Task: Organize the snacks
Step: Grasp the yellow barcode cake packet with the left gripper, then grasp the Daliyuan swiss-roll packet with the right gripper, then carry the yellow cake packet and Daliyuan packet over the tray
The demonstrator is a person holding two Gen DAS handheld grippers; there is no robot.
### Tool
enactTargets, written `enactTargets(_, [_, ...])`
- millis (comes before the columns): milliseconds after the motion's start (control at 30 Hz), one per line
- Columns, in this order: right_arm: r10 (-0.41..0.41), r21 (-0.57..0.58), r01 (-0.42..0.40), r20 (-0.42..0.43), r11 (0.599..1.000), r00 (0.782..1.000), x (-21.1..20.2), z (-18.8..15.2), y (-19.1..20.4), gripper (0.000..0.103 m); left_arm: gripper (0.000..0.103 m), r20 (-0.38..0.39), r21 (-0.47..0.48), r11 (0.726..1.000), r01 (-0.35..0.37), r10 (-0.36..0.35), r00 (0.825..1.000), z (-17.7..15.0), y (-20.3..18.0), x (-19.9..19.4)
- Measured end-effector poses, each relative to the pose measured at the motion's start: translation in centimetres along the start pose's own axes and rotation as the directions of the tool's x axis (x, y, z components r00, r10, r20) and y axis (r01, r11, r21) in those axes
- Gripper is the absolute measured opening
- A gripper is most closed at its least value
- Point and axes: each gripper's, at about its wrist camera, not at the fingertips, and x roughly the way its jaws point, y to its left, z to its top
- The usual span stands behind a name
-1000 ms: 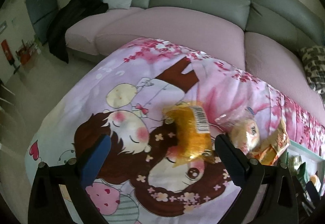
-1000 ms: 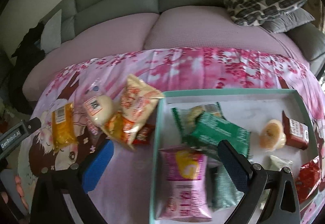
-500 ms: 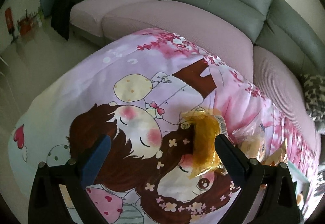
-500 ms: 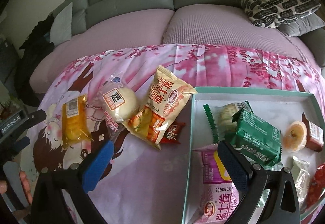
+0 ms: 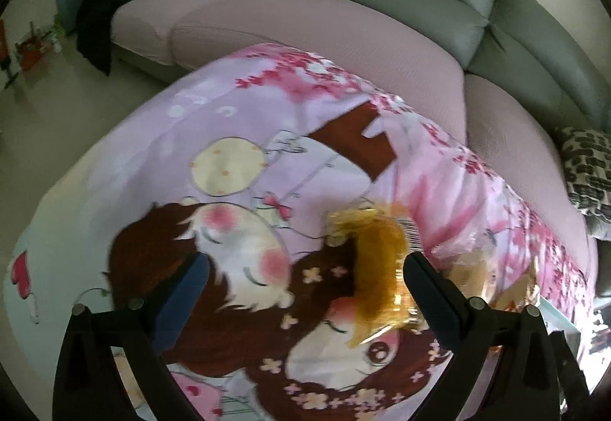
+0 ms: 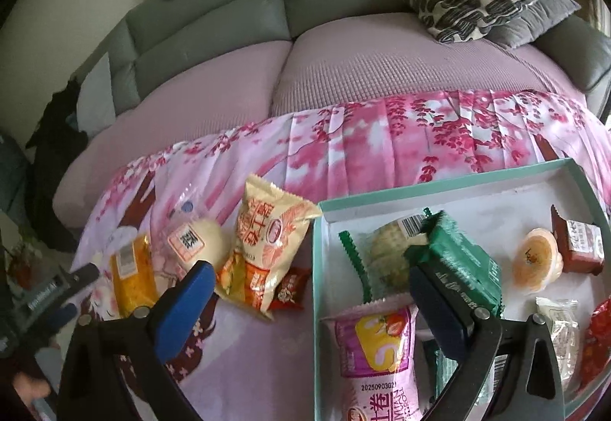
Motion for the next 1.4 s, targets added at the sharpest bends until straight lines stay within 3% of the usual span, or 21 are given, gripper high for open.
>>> enactTargets(167, [0.021,0.014,-0.021,-0.014,1.000,1.000,0.6,0.8,1.0,0.090,0.099,-0.006,0.052,0.997,0.055,-0.055,0.998,-0.3,-2.0,0.8])
enactTargets(233, [0.050,0.024,-0.050,-0.033,0.998,0.998,1.1,1.0,1.6,0.080,0.094,-0.012,0.052,0.996,0.076,-0.075,0.997,-0.3,-2.3,1.2])
enactTargets(300, [0.065,0.020,-0.064,-0.056,0.998,0.996,1.6,1.3,2.4,0.079,0.083,-0.026,0.051,0.995,0.084,-0.083,0.996,-0.4,-2.5,1.6])
enactTargets(367, [0.072,0.012,-0.071,-0.068,0.997,0.995,2.1,1.4,3.1,0.077,0.080,-0.041,0.052,0.995,0.085,-0.083,0.996,-0.5,-2.6,2.2])
enactTargets(767, [0.005,0.047,0.002,-0.149,0.999,0.989,6.2,2.0,3.5,0.063,0.078,-0.079,0.062,0.990,0.123,-0.118,0.990,-0.7,-3.4,4.0])
enactTargets(867, [-0.001,0.048,0.008,-0.146,0.999,0.989,6.7,1.9,3.5,0.058,0.070,-0.089,0.065,0.988,0.141,-0.135,0.987,-0.8,-3.8,4.3])
enactTargets(900, [0.000,0.044,0.006,-0.144,0.999,0.990,6.7,1.9,3.5,0.049,0.068,-0.090,0.065,0.988,0.143,-0.137,0.986,-0.8,-3.9,4.3])
enactTargets(933, [0.000,0.041,0.006,-0.143,0.999,0.990,6.7,1.9,3.5,0.047,0.066,-0.092,0.067,0.987,0.146,-0.140,0.986,-0.9,-4.0,4.4])
enactTargets(1000, [0.005,0.039,0.001,-0.137,0.999,0.990,6.6,1.9,3.5,0.044,0.048,-0.096,0.064,0.983,0.170,-0.163,0.982,-0.9,-4.0,4.3])
enactTargets(1100, [0.020,0.045,-0.015,-0.121,0.999,0.992,6.1,1.8,3.3,0.042,0.042,-0.096,0.072,0.981,0.178,-0.171,0.981,-0.9,-4.3,4.1])
enactTargets(1400, [0.056,0.035,-0.053,-0.072,0.998,0.996,2.4,1.4,3.5,0.042,0.041,-0.064,0.118,0.977,0.179,-0.173,0.983,-0.5,-4.9,2.1])
